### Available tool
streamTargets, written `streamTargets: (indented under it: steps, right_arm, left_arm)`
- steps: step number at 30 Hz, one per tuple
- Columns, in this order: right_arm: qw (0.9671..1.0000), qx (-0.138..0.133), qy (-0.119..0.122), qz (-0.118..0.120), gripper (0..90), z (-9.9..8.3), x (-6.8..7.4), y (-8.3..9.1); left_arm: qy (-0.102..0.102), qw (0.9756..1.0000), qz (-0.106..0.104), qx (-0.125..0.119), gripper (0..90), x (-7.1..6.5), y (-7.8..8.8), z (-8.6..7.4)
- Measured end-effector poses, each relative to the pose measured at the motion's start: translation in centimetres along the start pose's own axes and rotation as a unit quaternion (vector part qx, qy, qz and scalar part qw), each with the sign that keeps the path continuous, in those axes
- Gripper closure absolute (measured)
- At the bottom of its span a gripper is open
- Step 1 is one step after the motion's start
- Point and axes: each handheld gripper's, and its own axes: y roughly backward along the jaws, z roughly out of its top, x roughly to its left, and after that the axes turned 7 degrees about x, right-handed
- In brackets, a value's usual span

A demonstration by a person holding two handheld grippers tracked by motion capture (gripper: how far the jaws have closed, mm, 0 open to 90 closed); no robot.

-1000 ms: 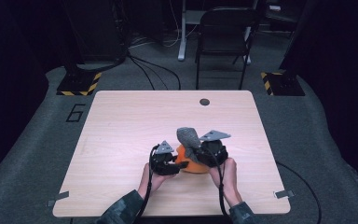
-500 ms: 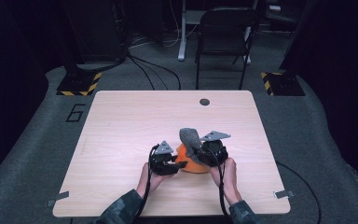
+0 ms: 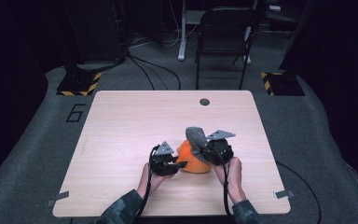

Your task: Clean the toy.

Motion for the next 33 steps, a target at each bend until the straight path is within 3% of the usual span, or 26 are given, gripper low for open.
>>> streamTargets:
  steps: [7, 12, 16, 20, 22, 26, 28, 33]
  right_arm:
    - [0.9987, 0.02, -0.044, -0.015, 74.2, -1.1, -2.7, -0.6]
    - [0.9969, 0.036, -0.063, -0.031, 74.3, -2.0, -4.2, -1.6]
    - [0.9931, 0.071, -0.083, -0.043, 74.2, -3.2, -5.6, -3.1]
    - [0.9885, 0.106, -0.099, -0.043, 74.1, -3.9, -6.1, -4.4]
    - [0.9909, 0.091, -0.086, -0.05, 74.0, -3.7, -6.2, -4.1]
    - [0.9935, 0.053, -0.086, -0.053, 74.0, -2.6, -5.9, -1.6]
    - [0.9949, 0.024, -0.088, -0.043, 73.9, -1.9, -5.6, -0.2]
    - [0.9975, -0.037, -0.06, -0.002, 74.0, -0.1, -3.5, 2.8]
  left_arm:
    - [-0.003, 1.0, -0.002, -0.001, 68.3, 0.0, 0.0, 0.0]
    - [-0.005, 1.0, -0.003, -0.001, 68.3, 0.0, 0.0, 0.0]
    - [-0.005, 1.0, -0.005, 0.0, 68.2, 0.1, 0.0, 0.0]
    - [-0.003, 1.0, -0.004, -0.002, 68.2, 0.1, 0.0, 0.0]
    - [-0.006, 1.0, -0.003, -0.003, 68.3, 0.1, 0.1, 0.0]
    - [-0.002, 1.0, -0.005, -0.004, 68.3, 0.1, 0.1, 0.0]
    - [-0.005, 1.0, -0.003, -0.005, 68.3, 0.0, 0.1, 0.1]
    - [-0.01, 0.9999, -0.003, -0.004, 68.2, 0.0, 0.1, 0.1]
